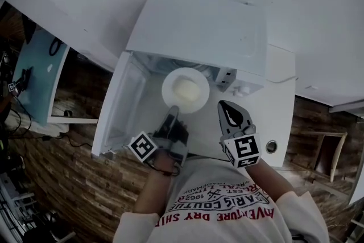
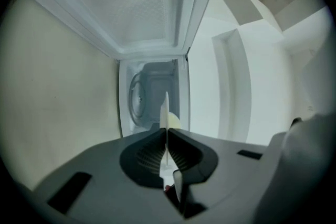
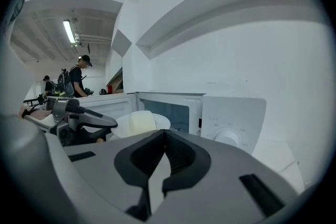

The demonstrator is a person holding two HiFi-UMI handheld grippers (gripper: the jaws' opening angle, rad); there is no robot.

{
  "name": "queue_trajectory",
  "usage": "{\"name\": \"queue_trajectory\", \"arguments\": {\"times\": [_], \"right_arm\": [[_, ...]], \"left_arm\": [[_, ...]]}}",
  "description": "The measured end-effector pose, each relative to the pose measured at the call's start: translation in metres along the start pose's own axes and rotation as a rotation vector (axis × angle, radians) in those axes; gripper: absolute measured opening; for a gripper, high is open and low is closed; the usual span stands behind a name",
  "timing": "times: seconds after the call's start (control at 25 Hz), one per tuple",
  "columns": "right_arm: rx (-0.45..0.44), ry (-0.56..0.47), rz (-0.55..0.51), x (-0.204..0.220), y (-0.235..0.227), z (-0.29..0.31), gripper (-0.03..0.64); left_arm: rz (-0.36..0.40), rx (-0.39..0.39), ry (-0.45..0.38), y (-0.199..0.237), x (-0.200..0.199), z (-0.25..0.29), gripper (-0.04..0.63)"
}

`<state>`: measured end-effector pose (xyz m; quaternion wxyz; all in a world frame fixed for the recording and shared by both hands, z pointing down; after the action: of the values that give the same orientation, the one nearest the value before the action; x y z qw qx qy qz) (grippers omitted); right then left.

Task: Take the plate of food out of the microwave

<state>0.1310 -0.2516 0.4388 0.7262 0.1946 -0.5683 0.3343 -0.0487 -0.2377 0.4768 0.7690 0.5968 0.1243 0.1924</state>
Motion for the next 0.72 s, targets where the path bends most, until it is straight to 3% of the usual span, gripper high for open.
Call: {"name": "queue_trajectory", "arguments": {"times": [0.36, 0.72], "right_arm": [[0.060, -0.069, -0.014, -0.021, 0.000, -0.013, 0.011], [0.133, -0.129, 0.011, -0.046, 0.019, -0.014, 0.011]], "left_arm": [[0.011, 0.055, 0.049, -0.025, 0.008, -0.023, 0.017], [0.097, 0.109, 0.141, -0.055, -0.008, -0.033, 0.017]]}}
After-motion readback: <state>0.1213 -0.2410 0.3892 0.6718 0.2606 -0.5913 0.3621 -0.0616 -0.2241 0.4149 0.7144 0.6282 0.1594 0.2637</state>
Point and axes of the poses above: the fingertips, and each gripper's own axes: z forward along the fingers, y to its left, x out of its underside, the point moved 4 cm from there along -z, backward along the fingers, and after that the axes turned 13 degrees about -x, right-handed, at the moved point
